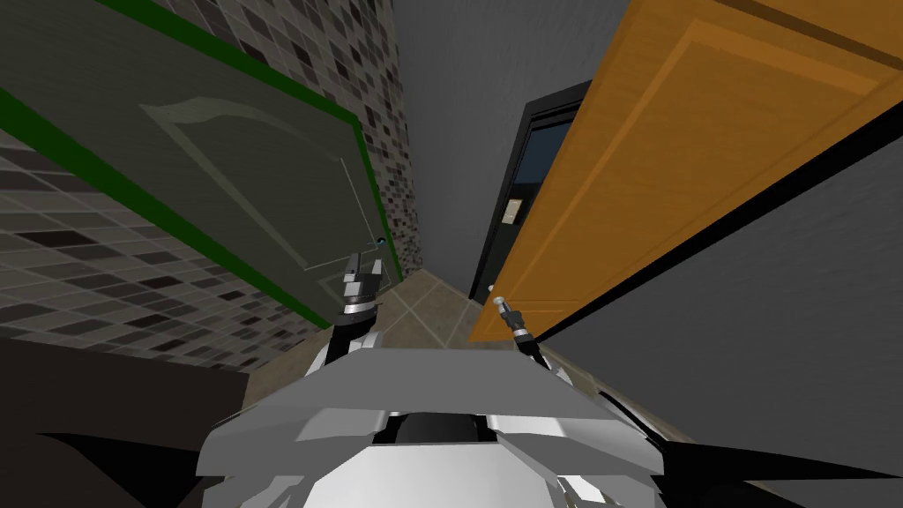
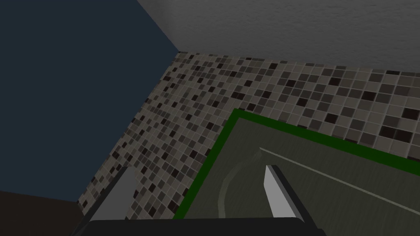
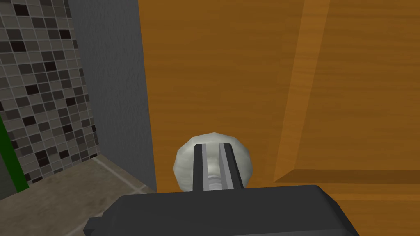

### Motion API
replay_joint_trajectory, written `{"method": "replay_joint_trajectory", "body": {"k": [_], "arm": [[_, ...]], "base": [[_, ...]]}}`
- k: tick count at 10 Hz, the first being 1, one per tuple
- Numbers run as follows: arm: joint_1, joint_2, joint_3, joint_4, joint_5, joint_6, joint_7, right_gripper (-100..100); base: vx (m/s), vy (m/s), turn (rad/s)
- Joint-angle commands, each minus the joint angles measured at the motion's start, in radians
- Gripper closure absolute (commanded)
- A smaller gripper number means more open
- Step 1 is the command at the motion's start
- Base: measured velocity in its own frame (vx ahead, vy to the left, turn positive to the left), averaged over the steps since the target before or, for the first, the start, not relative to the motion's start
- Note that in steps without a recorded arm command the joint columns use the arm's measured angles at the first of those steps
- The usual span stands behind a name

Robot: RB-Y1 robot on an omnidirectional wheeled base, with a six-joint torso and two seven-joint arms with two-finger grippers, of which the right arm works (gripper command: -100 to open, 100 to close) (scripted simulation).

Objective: Pull the door open

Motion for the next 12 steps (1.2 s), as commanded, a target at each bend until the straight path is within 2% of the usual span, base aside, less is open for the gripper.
{"method": "replay_joint_trajectory", "body": {"k": [1,6,9,12], "arm": [[0.026,0.006,0.008,-0.025,-0.02,0.028,0.026,100],[0.043,0.026,0.017,-0.081,-0.109,0.067,0.118,100],[0.057,0.042,0.025,-0.127,-0.184,0.1,0.195,100],[0.065,0.053,0.03,-0.156,-0.232,0.121,0.244,100]], "base": [[-0.145,-0.076,0.154],[-0.152,-0.069,0.178],[-0.145,-0.088,0.228],[-0.146,-0.078,0.174]]}}
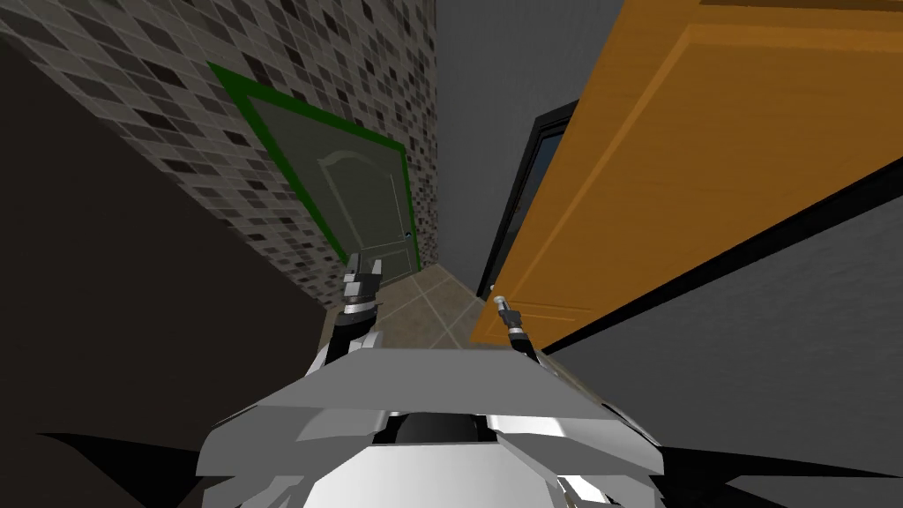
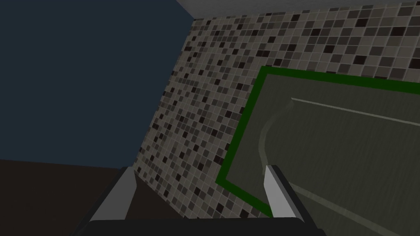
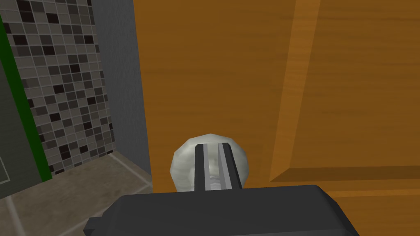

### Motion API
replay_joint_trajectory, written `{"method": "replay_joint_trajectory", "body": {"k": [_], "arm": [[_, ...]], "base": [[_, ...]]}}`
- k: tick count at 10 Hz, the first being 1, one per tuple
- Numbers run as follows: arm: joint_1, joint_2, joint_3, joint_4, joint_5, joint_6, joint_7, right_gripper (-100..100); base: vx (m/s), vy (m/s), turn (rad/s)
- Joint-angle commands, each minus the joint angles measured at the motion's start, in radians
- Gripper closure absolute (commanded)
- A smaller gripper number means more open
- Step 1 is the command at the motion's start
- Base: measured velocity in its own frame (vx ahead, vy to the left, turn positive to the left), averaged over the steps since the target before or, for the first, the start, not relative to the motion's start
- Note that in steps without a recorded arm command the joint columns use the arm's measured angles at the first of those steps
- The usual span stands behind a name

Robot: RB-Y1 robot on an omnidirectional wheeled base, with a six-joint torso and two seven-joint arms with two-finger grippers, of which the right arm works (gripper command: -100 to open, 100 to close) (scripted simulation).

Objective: Pull the door open

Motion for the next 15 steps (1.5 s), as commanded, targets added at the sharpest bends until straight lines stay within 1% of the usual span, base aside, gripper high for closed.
{"method": "replay_joint_trajectory", "body": {"k": [1,5,6,8,9,10,11,12,15], "arm": [[0.014,0.021,0.016,-0.011,-0.037,0.024,0.043,100],[0.026,0.035,0.022,-0.049,-0.099,0.051,0.107,100],[0.026,0.035,0.022,-0.049,-0.099,0.051,0.107,100],[0.037,0.048,0.028,-0.085,-0.157,0.078,0.169,100],[0.039,0.051,0.03,-0.093,-0.171,0.083,0.182,100],[0.039,0.051,0.03,-0.093,-0.171,0.083,0.182,100],[0.044,0.057,0.032,-0.109,-0.197,0.095,0.21,100],[0.056,0.03,0.023,-0.133,-0.19,0.09,0.193,-100],[0.08,0.017,0.044,-0.143,-0.191,0.106,0.173,-100]], "base": [[-0.155,-0.068,0.267],[-0.144,-0.063,0.16],[-0.077,-0.036,0.061],[-0.133,-0.066,0.232],[-0.17,-0.08,0.183],[-0.096,-0.064,0.056],[-0.095,-0.066,0.193],[-0.212,0.007,0.072],[-0.26,0.054,-0.063]]}}
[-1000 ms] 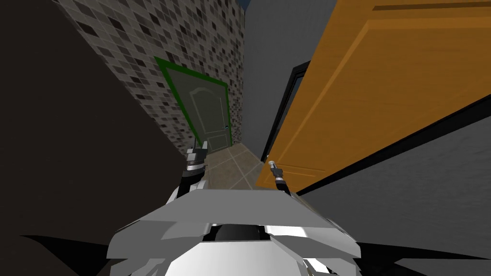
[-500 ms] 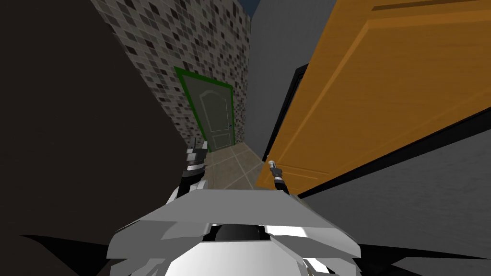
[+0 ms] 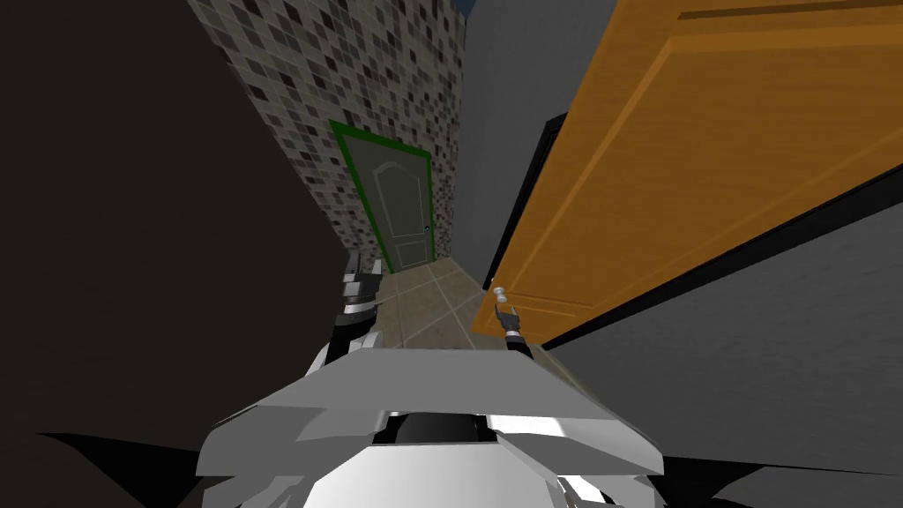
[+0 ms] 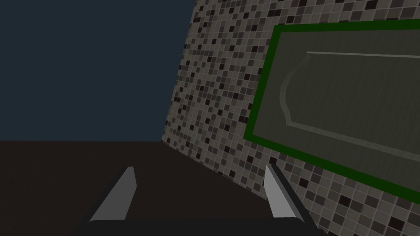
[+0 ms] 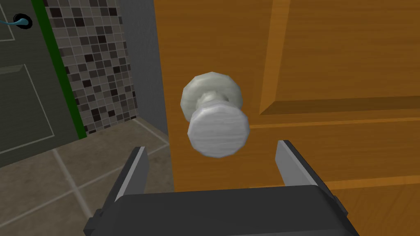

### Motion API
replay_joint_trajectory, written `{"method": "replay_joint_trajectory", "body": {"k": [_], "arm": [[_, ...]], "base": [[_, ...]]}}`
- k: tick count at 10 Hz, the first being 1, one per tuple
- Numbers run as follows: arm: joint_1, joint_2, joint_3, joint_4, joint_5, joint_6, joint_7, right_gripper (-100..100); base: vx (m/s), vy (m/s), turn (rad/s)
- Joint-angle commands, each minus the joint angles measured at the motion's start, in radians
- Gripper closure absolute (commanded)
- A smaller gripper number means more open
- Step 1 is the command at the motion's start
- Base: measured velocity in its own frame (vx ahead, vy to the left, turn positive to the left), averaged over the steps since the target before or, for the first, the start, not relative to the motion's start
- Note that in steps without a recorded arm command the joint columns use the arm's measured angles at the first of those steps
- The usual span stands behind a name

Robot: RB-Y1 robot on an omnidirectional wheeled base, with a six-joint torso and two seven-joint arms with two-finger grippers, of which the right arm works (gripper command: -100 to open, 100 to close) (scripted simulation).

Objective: Pull the door open

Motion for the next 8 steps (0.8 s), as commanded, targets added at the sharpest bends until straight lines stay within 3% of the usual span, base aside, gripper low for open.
{"method": "replay_joint_trajectory", "body": {"k": [1,2,3,6,7,8], "arm": [[0.01,-0.006,0.012,0.0,0.0,0.008,-0.013,-100],[0.008,-0.003,0.007,-0.001,0.0,0.004,-0.007,-100],[0.013,-0.001,-0.005,0.026,-0.003,-0.018,-0.021,-100],[0.018,0.002,-0.023,0.065,-0.008,-0.052,-0.038,-100],[0.01,0.002,-0.018,0.065,-0.006,-0.043,-0.037,-100],[0.01,0.002,-0.018,0.065,-0.006,-0.043,-0.037,100]], "base": [[-0.21,0.025,-0.012],[-0.091,0.017,-0.01],[0.144,-0.023,0.159],[0.258,-0.071,0.166],[0.127,-0.047,0.036],[-0.009,0.003,-0.029]]}}
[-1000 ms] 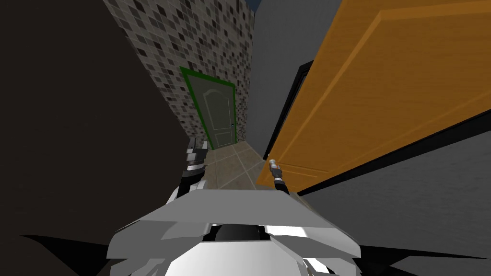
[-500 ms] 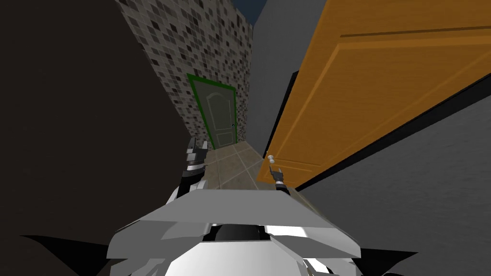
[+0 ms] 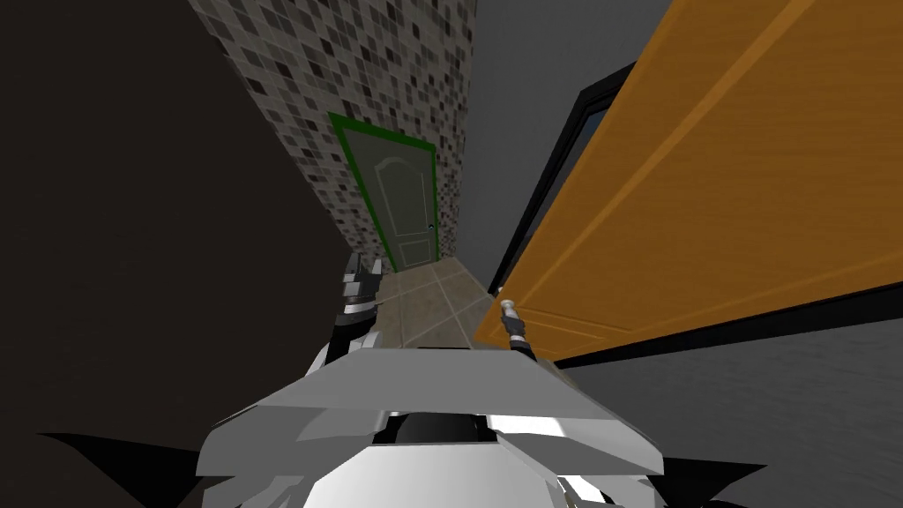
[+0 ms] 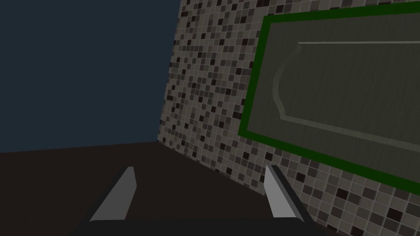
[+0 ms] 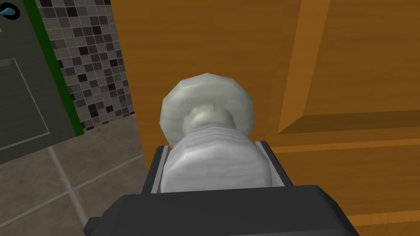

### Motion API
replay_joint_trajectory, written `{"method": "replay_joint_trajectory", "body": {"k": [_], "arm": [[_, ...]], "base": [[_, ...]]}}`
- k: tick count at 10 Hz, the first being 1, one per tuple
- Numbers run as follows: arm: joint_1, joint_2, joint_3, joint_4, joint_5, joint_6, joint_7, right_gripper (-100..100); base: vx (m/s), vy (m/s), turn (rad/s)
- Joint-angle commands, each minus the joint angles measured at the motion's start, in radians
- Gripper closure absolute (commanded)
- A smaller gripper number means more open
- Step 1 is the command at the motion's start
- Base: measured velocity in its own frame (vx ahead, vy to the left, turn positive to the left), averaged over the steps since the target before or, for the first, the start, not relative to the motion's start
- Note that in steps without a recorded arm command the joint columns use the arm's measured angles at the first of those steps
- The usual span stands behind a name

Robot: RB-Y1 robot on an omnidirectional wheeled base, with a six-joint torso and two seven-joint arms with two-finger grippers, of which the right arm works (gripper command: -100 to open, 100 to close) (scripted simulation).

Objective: Pull the door open

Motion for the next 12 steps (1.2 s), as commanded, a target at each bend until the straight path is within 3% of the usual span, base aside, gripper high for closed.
{"method": "replay_joint_trajectory", "body": {"k": [1,5,6,7,12], "arm": [[0.001,0.001,0.001,-0.001,0.0,0.002,0.001,100],[0.001,0.001,0.001,-0.001,0.0,0.002,0.001,100],[0.015,-0.019,0.023,-0.001,0.008,-0.006,-0.021,100],[0.017,-0.024,0.028,-0.002,0.01,-0.009,-0.027,100],[0.05,-0.091,0.096,-0.016,0.036,-0.054,-0.1,100]], "base": [[-0.041,0.013,-0.003],[-0.023,0.005,-0.002],[-0.115,-0.04,0.142],[-0.187,-0.055,0.117],[-0.199,-0.036,0.112]]}}
